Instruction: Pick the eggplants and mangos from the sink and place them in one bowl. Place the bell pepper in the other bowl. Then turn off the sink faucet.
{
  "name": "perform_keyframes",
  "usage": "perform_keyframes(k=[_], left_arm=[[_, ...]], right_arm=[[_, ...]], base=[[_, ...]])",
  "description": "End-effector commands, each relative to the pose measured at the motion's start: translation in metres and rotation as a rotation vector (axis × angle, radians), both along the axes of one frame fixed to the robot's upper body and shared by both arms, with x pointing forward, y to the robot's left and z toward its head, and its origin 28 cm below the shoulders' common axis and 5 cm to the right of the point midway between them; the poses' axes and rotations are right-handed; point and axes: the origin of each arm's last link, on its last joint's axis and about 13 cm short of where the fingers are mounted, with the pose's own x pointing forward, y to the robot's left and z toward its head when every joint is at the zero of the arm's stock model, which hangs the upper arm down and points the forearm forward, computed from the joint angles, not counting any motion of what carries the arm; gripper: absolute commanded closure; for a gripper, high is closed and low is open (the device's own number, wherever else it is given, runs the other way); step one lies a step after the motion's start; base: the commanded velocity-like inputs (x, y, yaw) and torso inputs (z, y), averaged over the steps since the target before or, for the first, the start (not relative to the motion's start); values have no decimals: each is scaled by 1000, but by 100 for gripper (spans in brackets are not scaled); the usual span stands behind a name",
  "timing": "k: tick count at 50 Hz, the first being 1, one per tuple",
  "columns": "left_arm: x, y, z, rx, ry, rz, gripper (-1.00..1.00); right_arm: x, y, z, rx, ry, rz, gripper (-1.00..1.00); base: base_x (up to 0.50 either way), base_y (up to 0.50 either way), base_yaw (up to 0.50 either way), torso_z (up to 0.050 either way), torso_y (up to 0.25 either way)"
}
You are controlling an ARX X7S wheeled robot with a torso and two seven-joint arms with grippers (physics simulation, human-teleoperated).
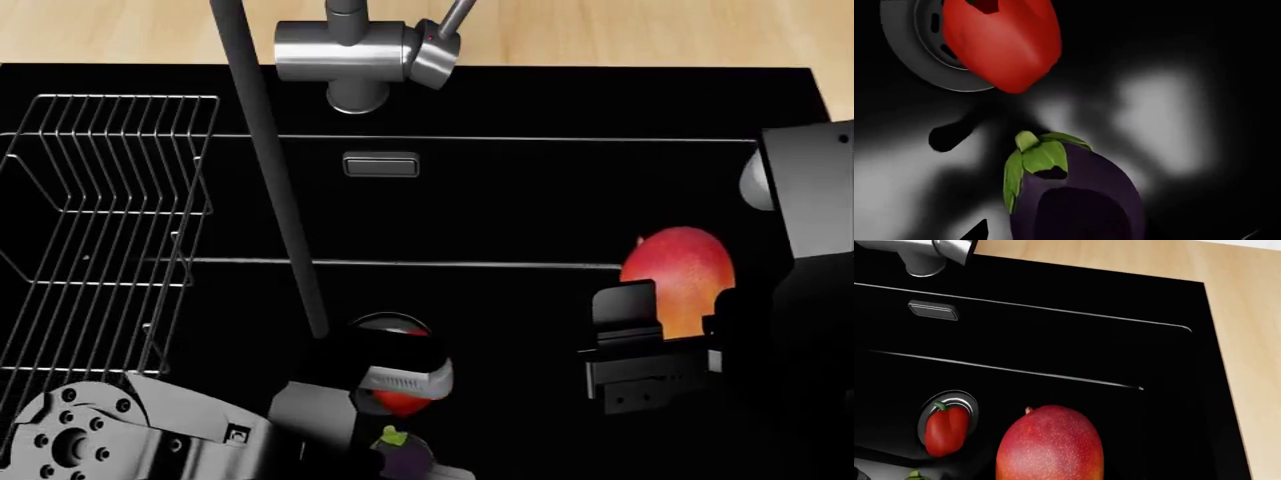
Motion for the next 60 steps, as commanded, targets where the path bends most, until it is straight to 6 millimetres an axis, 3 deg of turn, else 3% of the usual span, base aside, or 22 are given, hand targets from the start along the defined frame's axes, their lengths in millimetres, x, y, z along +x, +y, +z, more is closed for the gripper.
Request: perform_keyframes(k=[1, 9, 17, 24, 34, 38, 40, 45, 50, 54, 60], left_arm=[[2, -5, -6, 7, 2, 9, 100], [-3, -3, 2, 0, -21, 39, 100], [-22, 5, 13, -30, -36, 34, 100], [-26, 10, 44, -103, -97, 12, 100], [-33, 24, 71, -143, -247, -64, 100], [-39, 37, 95, -202, -373, -150, 100], [-42, 44, 106, -169, -537, -194, 100], [-44, 55, 123, -229, -593, -206, 100], [-41, 64, 125, -225, -664, -186, 100], [-33, 73, 123, -132, -848, -218, 100], [-21, 87, 119, -80, -938, -129, 100]], right_arm=[[-1, 0, -3, -2, -14, 4, 100], [-2, -1, -2, 1, -18, 1, 100], [-3, -3, 1, 11, -33, -9, 100], [-1, -2, 2, 19, -40, -11, 100], [0, -1, 2, 22, -50, -10, 100], [0, 0, 3, 26, -69, -8, 100], [1, -1, 3, 24, -77, -12, 100], [5, 0, 3, 29, -98, -19, 100], [6, 2, 6, 35, -149, -12, 100], [4, 2, 7, 46, -197, -17, 100], [3, 2, 9, 36, -310, -25, 100]], base=[[0, 0, 0, 0, 0], [0, 0, 0, 0, 0], [0, 0, 0, 0, 0], [0, 0, 0, 0, 0], [0, 0, 0, 0, 2], [0, 0, 0, 0, 0], [0, 0, 0, 0, 0], [0, 0, 0, 0, 0], [0, 0, 0, 0, 0], [0, 0, 0, 0, 0], [0, 0, 0, 0, 2]])
